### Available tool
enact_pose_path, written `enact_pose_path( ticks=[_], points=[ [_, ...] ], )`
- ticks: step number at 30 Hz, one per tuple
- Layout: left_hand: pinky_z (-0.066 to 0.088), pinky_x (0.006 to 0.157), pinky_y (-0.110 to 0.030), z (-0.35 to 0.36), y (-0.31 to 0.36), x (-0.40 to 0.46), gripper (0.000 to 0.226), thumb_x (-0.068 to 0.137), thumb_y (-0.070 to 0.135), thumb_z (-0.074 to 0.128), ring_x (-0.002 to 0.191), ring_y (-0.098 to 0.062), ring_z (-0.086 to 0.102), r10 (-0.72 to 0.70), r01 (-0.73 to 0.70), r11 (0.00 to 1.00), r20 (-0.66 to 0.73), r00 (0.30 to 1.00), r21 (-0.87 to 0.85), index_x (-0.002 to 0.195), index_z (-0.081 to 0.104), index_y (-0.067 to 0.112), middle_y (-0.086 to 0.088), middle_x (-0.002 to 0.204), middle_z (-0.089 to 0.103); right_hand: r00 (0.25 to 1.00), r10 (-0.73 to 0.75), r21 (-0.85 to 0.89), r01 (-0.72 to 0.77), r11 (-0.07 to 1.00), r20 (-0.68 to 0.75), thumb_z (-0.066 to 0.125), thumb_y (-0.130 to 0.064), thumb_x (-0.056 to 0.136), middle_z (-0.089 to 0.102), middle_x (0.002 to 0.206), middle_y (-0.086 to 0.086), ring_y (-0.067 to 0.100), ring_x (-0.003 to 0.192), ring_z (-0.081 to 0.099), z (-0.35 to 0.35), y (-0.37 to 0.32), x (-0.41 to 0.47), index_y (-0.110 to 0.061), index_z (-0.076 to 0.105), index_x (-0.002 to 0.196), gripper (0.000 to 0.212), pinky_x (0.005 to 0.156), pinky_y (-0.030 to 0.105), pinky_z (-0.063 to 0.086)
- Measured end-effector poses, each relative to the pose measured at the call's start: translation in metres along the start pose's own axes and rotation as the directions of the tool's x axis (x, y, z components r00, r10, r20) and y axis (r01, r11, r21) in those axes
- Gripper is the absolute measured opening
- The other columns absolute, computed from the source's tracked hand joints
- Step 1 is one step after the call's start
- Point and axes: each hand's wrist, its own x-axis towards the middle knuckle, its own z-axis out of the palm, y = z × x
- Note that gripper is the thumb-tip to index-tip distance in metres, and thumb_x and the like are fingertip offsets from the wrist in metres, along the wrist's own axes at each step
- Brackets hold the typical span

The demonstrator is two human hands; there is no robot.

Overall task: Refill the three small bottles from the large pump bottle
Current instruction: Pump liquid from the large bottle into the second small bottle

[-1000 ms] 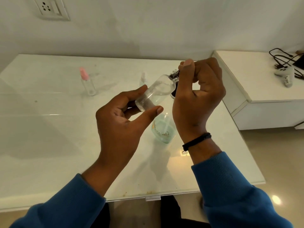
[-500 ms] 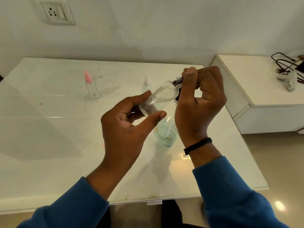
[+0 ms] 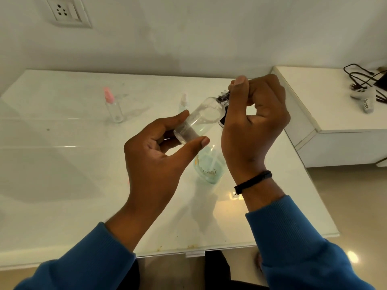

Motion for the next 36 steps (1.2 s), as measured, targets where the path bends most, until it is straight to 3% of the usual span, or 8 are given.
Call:
enact_pose_path(
  ticks=[5, 11, 17, 36],
  points=[
    [0.058, 0.083, -0.019, -0.0001, -0.0006, -0.0002, 0.047, 0.073, 0.018, 0.088, 0.098, -0.008, 0.073, -0.01, 0.01, 1.0, 0.004, 1.0, 0.0, 0.117, 0.072, 0.012, 0.008, 0.107, 0.074, 1.0, -0.002, 0.037, 0.002, 0.999, -0.013, 0.058, -0.007, 0.098, 0.053, 0.075, -0.003, 0.027, 0.068, 0.052, -0.0007, 0.0026, -0.0076, -0.001, 0.061, 0.068, 0.03, 0.06, 0.053, 0.045],
    [0.057, 0.082, -0.015, -0.0001, 0.0002, -0.0002, 0.046, 0.074, 0.017, 0.088, 0.099, -0.007, 0.072, 0.0, 0.0, 1.0, 0.002, 1.0, 0.005, 0.116, 0.071, 0.015, 0.008, 0.108, 0.074, 1.0, 0.023, 0.006, -0.023, 1.0, -0.003, 0.058, -0.01, 0.097, 0.052, 0.067, 0.003, 0.03, 0.065, 0.047, -0.0003, 0.0006, 0.0004, 0.003, 0.058, 0.063, 0.037, 0.064, 0.052, 0.042],
    [0.058, 0.082, -0.017, 0.0014, 0.0006, -0.0007, 0.046, 0.073, 0.017, 0.088, 0.097, -0.005, 0.073, -0.004, 0.004, 1.0, 0.006, 1.0, 0.0, 0.116, 0.071, 0.015, 0.012, 0.106, 0.073, 1.0, 0.006, 0.036, -0.006, 0.999, -0.008, 0.059, -0.007, 0.097, 0.052, 0.074, -0.004, 0.028, 0.067, 0.051, -0.0013, 0.0024, -0.0051, -0.001, 0.061, 0.066, 0.032, 0.061, 0.053, 0.043],
    [0.058, 0.082, -0.017, 0.0004, -0.0008, -0.0007, 0.047, 0.074, 0.018, 0.088, 0.098, -0.006, 0.073, 0.003, -0.003, 1.0, 0.008, 1.0, 0.012, 0.117, 0.072, 0.012, 0.009, 0.108, 0.074, 1.0, -0.018, 0.04, 0.018, 0.999, -0.023, 0.059, -0.006, 0.097, 0.053, 0.072, -0.002, 0.029, 0.066, 0.051, -0.0011, 0.0041, -0.0058, 0.001, 0.061, 0.066, 0.032, 0.06, 0.051, 0.044]
  ],
)
